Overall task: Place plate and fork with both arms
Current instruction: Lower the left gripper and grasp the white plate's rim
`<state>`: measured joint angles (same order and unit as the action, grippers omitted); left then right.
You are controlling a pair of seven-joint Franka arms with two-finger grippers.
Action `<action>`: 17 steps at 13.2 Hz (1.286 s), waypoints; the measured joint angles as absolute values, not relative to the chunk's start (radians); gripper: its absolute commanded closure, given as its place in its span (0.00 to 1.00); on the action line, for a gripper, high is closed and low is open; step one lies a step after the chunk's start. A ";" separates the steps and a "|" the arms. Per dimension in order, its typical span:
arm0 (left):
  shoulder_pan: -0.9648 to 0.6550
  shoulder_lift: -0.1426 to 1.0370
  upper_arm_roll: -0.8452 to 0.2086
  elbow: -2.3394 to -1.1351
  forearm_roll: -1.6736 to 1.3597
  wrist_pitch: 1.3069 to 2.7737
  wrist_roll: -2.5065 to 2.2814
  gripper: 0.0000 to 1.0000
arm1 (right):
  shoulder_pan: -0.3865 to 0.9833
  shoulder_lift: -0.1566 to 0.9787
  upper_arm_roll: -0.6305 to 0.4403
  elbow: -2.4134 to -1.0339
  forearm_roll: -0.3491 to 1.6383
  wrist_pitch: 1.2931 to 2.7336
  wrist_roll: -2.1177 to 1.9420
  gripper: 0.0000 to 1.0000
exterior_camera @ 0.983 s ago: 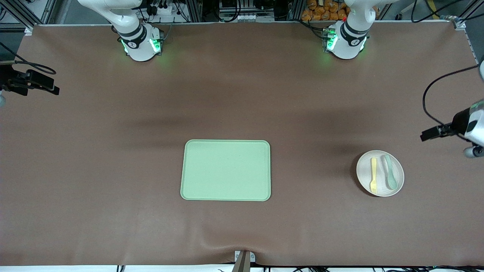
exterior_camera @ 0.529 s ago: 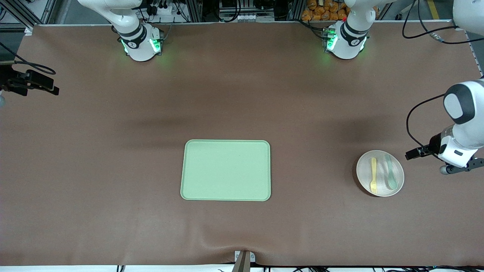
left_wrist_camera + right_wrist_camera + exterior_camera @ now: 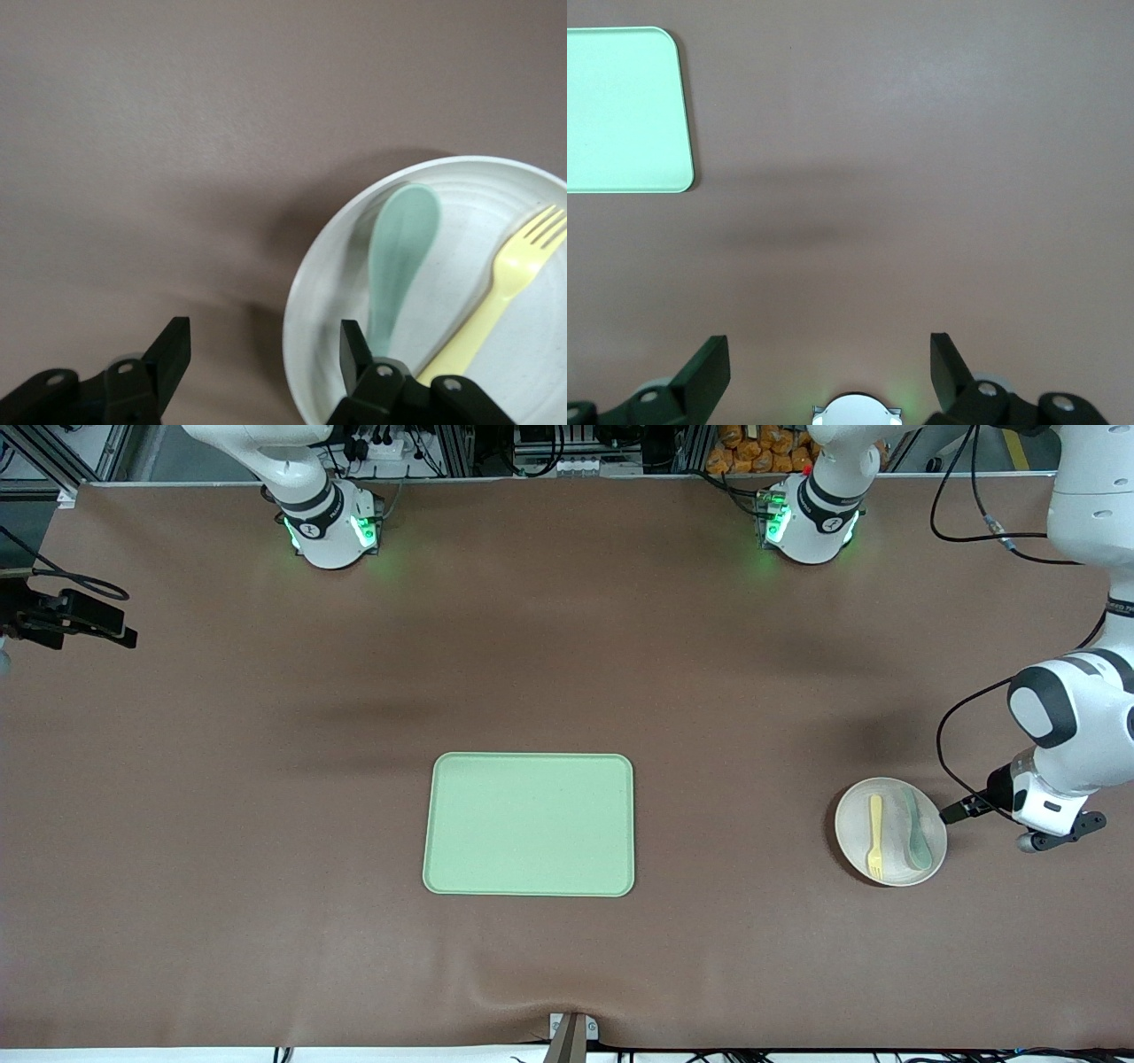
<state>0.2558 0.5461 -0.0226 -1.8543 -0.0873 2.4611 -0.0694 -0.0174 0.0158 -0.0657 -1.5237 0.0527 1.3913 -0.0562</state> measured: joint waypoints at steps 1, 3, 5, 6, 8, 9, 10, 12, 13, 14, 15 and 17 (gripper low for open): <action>0.256 0.548 -0.025 -1.854 -0.104 2.461 -0.069 0.36 | -0.017 0.017 -0.066 -1.525 0.053 1.391 -0.056 0.00; 0.256 0.555 -0.028 -1.854 -0.112 2.467 -0.069 0.39 | -0.018 0.018 -0.066 -1.527 0.053 1.391 -0.056 0.00; 0.256 0.568 -0.030 -1.854 -0.113 2.482 -0.069 0.45 | -0.018 0.018 -0.067 -1.527 0.053 1.391 -0.056 0.00; 0.256 0.576 -0.030 -1.854 -0.114 2.489 -0.070 0.53 | -0.018 0.018 -0.067 -1.528 0.052 1.391 -0.056 0.00; 0.256 0.590 -0.031 -1.854 -0.131 2.502 -0.070 0.58 | -0.019 0.018 -0.068 -1.528 0.053 1.391 -0.056 0.00; 0.256 0.595 -0.031 -1.854 -0.151 2.505 -0.070 0.61 | -0.019 0.018 -0.068 -1.528 0.053 1.391 -0.056 0.00; 0.256 0.599 -0.031 -1.854 -0.162 2.507 -0.070 0.67 | -0.019 0.018 -0.068 -1.528 0.053 1.391 -0.056 0.00; 0.256 0.601 -0.032 -1.853 -0.171 2.510 -0.070 0.75 | -0.019 0.019 -0.067 -1.528 0.053 1.391 -0.056 0.00; 0.256 0.602 -0.033 -1.853 -0.185 2.510 -0.070 0.79 | -0.018 0.019 -0.067 -1.528 0.053 1.390 -0.056 0.00; 0.256 0.604 -0.033 -1.853 -0.205 2.510 -0.070 0.81 | -0.018 0.019 -0.067 -1.529 0.053 1.387 -0.056 0.00; 0.256 0.608 -0.034 -1.853 -0.223 2.510 -0.070 0.85 | -0.018 0.019 -0.066 -1.529 0.053 1.380 -0.056 0.00; 0.256 0.616 -0.036 -1.853 -0.233 2.510 -0.069 1.00 | -0.018 0.023 -0.063 -1.530 0.053 1.370 -0.056 0.00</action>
